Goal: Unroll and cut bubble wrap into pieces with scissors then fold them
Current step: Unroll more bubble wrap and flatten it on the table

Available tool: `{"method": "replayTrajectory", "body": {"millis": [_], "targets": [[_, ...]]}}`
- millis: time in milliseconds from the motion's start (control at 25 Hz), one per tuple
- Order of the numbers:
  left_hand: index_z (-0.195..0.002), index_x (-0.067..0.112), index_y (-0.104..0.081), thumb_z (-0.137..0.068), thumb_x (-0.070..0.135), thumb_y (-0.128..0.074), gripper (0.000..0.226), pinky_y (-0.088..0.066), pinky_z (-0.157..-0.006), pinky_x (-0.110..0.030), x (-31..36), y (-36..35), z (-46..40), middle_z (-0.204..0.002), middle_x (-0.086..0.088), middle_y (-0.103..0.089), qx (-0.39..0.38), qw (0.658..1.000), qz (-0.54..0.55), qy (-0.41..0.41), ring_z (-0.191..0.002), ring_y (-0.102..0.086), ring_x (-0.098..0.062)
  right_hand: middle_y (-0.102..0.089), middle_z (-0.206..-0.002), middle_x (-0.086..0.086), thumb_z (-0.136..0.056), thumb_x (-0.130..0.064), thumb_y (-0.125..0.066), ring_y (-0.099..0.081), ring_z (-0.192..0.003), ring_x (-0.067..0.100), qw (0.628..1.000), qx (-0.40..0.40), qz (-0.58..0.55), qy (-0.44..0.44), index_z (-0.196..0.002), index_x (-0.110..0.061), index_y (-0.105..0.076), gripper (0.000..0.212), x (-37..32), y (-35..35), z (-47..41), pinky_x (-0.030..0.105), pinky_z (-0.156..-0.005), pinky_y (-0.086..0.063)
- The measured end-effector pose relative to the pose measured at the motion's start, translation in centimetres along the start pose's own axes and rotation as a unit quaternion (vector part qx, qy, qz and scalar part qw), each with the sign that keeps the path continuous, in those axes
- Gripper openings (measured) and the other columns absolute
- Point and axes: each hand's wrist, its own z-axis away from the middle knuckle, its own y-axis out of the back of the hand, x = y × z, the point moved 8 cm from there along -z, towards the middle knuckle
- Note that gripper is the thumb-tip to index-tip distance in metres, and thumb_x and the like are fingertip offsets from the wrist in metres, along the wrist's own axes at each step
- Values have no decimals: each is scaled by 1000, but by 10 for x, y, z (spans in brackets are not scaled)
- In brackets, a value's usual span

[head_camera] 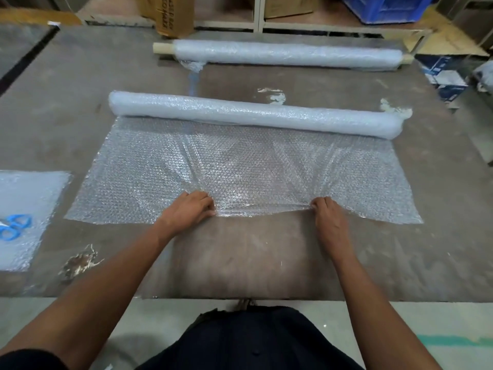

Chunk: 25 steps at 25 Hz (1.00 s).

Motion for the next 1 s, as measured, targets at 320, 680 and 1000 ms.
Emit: {"method": "replayTrajectory", "body": {"millis": [320,680,1000], "targets": [[-100,28,-66,-101,43,-67,15,-54,-82,-33,67,-10,59,-101,12,-64,-33,997,66,-31,-92,-60,-10,-57,-104,13,-105,-6,-59,-56,-89,34,1000,-26,-13,-9,-110,-8,-61,6,23,19,82,49,-76,-50],[-107,27,-66,-100,43,-68,17,-50,-88,-34,82,-2,122,-108,8,-61,23,996,83,-6,-98,-57,-11,-60,-117,11,-104,-10,-62,-62,-105,33,999,-13,-24,-40,-119,-9,-65,15,9,47,147,46,-84,-53],[-168,37,-17,-109,65,-30,66,-14,-127,-54,94,-26,110,-178,2,-9,-16,988,65,142,-163,-11,-20,-12,-177,12,-108,-62,-38,-13,-163,38,977,-150,-5,-148,-164,-30,-28,65,6,20,118,67,-125,-14]]}}
